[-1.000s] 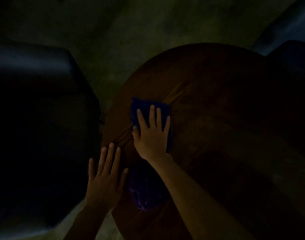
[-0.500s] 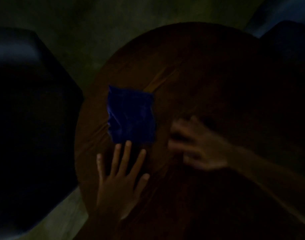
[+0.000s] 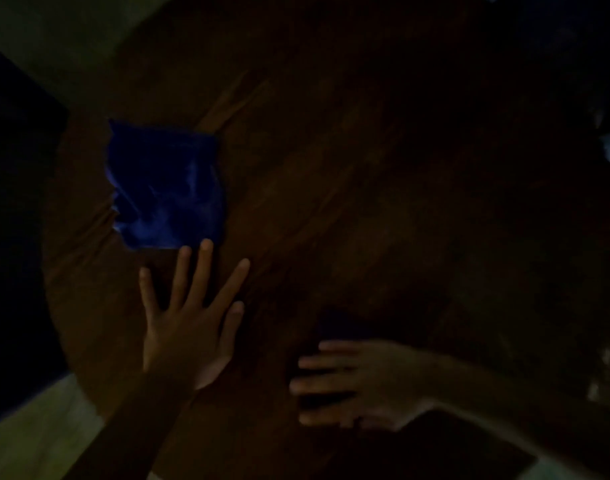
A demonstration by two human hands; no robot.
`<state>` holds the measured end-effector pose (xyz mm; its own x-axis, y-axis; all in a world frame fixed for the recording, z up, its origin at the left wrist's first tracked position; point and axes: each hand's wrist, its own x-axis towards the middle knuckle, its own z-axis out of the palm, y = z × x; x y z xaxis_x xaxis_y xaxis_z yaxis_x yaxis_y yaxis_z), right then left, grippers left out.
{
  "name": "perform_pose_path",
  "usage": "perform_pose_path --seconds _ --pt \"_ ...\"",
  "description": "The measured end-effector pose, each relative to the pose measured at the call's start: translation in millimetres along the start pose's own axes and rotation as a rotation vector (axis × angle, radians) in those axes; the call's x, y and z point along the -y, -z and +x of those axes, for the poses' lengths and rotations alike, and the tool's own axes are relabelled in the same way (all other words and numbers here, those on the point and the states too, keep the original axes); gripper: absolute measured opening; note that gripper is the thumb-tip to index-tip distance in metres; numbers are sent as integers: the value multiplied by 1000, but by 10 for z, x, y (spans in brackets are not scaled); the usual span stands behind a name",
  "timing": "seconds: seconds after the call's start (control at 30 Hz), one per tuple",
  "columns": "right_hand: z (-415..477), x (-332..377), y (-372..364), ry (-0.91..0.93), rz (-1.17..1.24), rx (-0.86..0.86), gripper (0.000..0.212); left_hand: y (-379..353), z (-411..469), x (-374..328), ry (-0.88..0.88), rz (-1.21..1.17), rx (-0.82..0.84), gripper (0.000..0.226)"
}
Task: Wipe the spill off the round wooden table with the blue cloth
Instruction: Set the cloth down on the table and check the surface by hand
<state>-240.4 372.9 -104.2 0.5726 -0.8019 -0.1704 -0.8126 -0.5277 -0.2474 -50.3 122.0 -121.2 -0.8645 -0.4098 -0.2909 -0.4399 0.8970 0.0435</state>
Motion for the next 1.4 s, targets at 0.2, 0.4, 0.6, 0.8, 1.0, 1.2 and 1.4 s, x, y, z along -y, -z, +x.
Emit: perform_pose_path --seconds 0.2,0.4,0.6,0.8,1.0,1.2,1.4 --pt "-897 -1382 219 -1381 258 -458 62 81 -6 -88 50 -4 64 63" --pt "73 53 -174 -1058 205 -592 50 231 -42 -573 173 -128 82 79" --pt "-720 1028 -509 -108 97 -127 45 206 322 -1576 -99 -82 52 69" --pt "-1973 -317 -139 -1442 460 -553 51 50 476 -1913 -113 -3 48 67" --pt "-1337 251 -413 -1393 217 -582 49 100 487 -1911 -84 13 55 69" --pt "-1736 1224 -887 -198 187 -181 49 91 496 -1939 -62 40 69 68" --pt "-2761 -132 -640 -1632 154 -658 48 109 480 -1976 -48 34 63 68"
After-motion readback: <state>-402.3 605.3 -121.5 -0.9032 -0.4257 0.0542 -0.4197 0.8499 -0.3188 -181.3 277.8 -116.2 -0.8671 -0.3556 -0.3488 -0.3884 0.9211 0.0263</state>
